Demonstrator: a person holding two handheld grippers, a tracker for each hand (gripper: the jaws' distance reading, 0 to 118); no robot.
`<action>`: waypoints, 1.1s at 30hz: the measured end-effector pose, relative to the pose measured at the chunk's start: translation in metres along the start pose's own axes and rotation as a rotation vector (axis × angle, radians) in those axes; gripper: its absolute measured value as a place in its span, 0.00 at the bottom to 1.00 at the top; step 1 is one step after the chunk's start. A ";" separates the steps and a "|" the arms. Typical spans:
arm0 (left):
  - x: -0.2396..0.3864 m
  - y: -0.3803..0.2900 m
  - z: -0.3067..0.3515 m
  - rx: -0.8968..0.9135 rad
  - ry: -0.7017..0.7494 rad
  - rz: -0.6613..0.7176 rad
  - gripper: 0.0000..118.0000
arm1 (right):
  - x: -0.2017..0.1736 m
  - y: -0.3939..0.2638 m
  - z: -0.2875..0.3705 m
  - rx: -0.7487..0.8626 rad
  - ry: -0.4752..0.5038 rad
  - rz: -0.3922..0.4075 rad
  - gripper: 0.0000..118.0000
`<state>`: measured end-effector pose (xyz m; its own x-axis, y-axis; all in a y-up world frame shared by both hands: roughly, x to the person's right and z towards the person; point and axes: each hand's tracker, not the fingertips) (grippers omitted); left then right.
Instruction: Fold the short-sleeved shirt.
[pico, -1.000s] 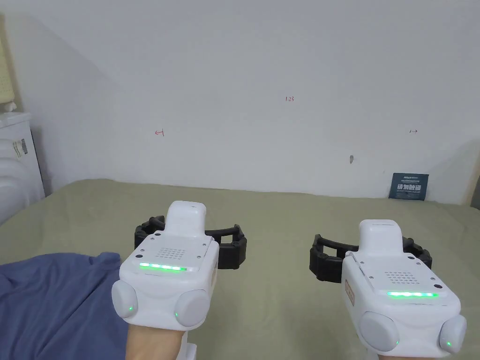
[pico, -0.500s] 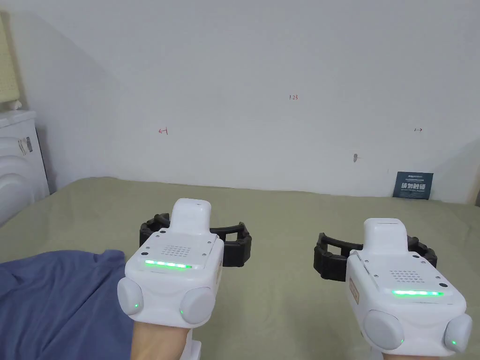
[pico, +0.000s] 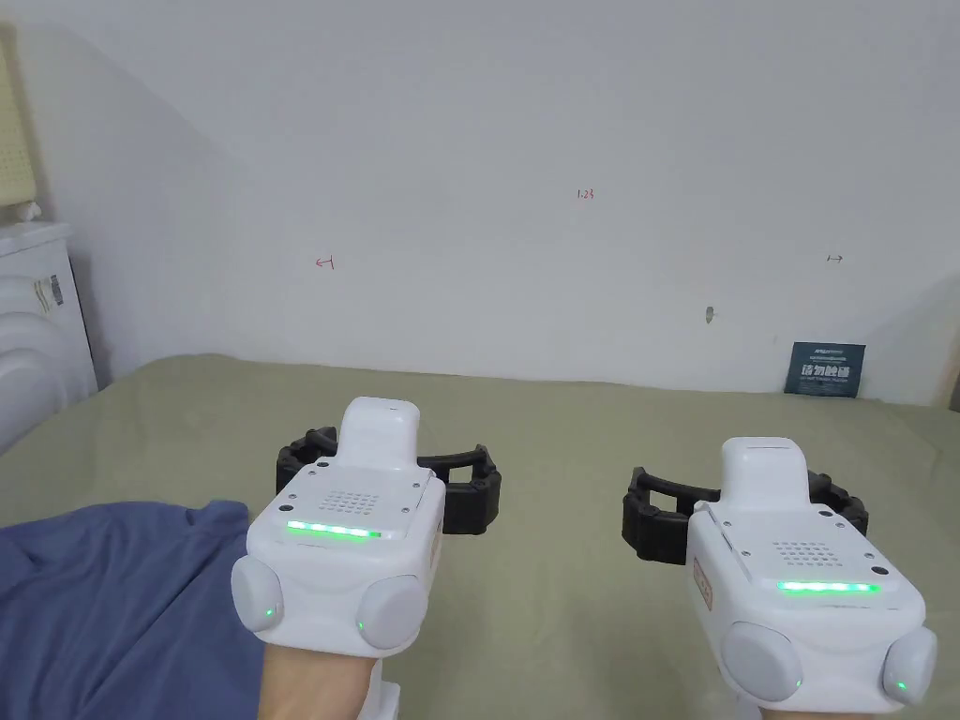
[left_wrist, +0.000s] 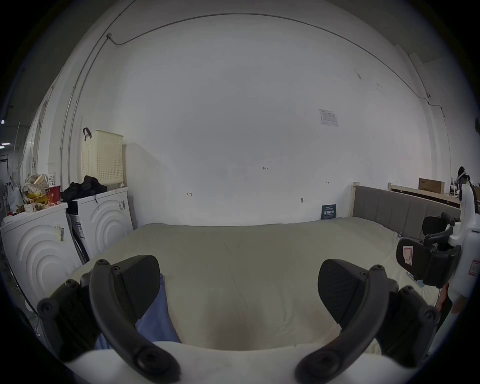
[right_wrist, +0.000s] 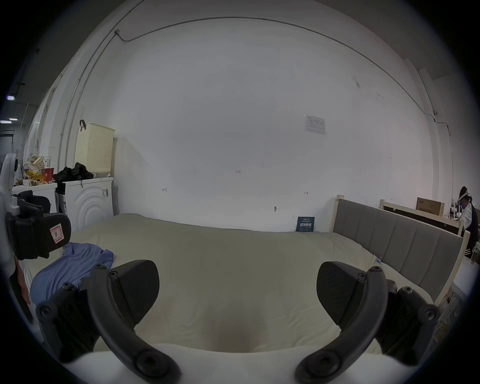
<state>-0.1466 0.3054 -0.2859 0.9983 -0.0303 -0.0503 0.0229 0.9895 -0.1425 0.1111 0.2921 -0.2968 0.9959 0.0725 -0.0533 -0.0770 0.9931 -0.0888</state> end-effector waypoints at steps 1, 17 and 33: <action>0.000 0.000 0.000 0.000 0.001 0.000 1.00 | 0.000 0.000 0.000 -0.001 0.001 -0.001 1.00; -0.003 0.000 0.001 -0.001 -0.003 0.004 1.00 | 0.000 0.001 0.001 0.007 -0.001 -0.002 1.00; -0.004 0.000 0.002 0.002 0.003 0.006 1.00 | 0.001 0.001 0.002 0.018 -0.004 -0.006 1.00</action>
<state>-0.1502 0.3060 -0.2842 0.9982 -0.0249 -0.0540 0.0172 0.9900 -0.1398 0.1125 0.2936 -0.2952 0.9966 0.0666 -0.0489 -0.0700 0.9950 -0.0713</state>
